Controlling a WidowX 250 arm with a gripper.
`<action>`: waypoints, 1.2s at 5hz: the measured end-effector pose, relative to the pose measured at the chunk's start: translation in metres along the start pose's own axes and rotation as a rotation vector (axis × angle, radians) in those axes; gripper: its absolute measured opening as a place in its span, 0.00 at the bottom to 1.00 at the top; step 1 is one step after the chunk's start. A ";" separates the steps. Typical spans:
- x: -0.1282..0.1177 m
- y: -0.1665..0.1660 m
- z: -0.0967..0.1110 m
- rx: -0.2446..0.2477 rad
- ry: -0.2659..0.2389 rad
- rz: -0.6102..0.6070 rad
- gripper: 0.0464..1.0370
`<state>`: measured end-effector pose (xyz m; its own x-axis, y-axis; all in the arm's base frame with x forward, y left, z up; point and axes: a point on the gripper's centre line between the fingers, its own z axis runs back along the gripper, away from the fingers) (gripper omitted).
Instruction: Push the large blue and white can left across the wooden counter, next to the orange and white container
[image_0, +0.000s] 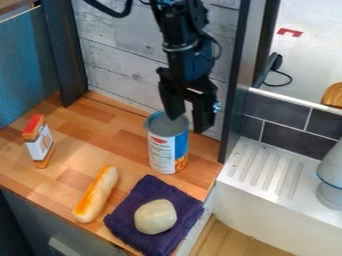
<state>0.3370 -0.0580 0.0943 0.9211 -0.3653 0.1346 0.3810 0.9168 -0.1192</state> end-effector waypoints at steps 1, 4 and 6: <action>0.007 -0.007 -0.011 -0.019 -0.002 -0.004 0.96; 0.026 -0.009 -0.044 -0.006 0.018 0.004 0.96; 0.027 0.000 -0.069 0.013 0.057 0.030 0.96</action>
<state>0.3671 -0.0793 0.0298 0.9352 -0.3461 0.0751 0.3527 0.9293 -0.1096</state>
